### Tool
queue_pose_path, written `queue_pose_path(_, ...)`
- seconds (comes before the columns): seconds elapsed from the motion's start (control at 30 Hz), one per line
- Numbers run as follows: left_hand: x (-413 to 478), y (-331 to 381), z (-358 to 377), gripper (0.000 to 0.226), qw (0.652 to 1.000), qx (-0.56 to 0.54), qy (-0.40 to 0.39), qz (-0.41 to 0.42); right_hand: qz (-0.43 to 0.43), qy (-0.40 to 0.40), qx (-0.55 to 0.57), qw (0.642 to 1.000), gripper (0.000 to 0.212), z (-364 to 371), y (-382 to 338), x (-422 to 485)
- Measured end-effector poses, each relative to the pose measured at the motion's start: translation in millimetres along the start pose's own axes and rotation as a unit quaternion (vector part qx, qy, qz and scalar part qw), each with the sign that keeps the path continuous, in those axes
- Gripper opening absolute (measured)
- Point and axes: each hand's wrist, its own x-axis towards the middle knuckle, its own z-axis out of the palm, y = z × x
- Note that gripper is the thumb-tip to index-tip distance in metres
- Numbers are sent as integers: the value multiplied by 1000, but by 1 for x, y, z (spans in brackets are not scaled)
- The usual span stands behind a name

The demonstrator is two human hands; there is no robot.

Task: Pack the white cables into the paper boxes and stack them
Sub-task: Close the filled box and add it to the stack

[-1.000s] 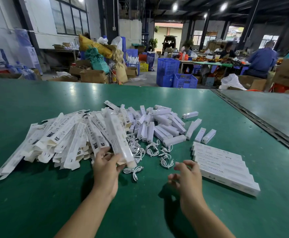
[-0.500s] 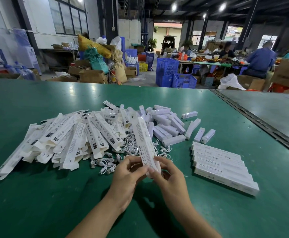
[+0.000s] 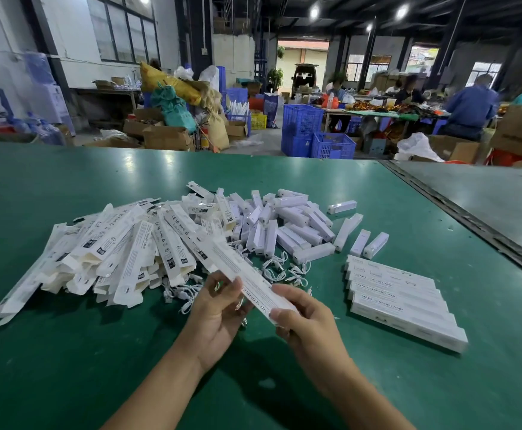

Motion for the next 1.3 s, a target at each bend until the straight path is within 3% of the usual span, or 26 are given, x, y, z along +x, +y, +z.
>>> queue_pose_path(0.07,2,4,-3,97,999,-31,-23,0,38,-38,86,995,36,1,-2,0)
queue_pose_path(0.17,5,9,-6,104,996,-58,-60,-19,67,-79,107,989,37,0,-5,-2)
queue_pose_path(0.27,5,10,-7,87,995,-52,-81,-20,38,-99,-13,994,33,2,-6,-8)
queue_pose_path(0.37,5,9,-4,88,997,-41,-68,-18,-1,-106,-119,987,36,5,0,-11)
queue_pose_path(0.57,2,5,0,46,999,-14,-20,31,35,-97,-119,987,37,12,-2,-16)
queue_pose_path(0.8,1,1,-1,32,1000,-7,-3,2,65,-123,-108,984,12,15,2,-16)
queue_pose_path(0.97,4,-2,-3,28,1000,0,13,5,53,-128,-107,985,14,15,8,-13)
queue_pose_path(1.1,5,-3,-2,50,997,70,18,39,-11,-65,-131,989,20,11,5,-12)
queue_pose_path(1.17,4,-8,-2,59,982,164,50,78,-48,-29,-144,988,26,9,2,-10)
queue_pose_path(1.23,1,-13,-2,62,936,310,76,147,-62,1,-136,989,27,6,1,-8)
queue_pose_path(1.3,-3,-19,-2,67,889,416,47,187,-51,22,-118,991,31,3,1,-6)
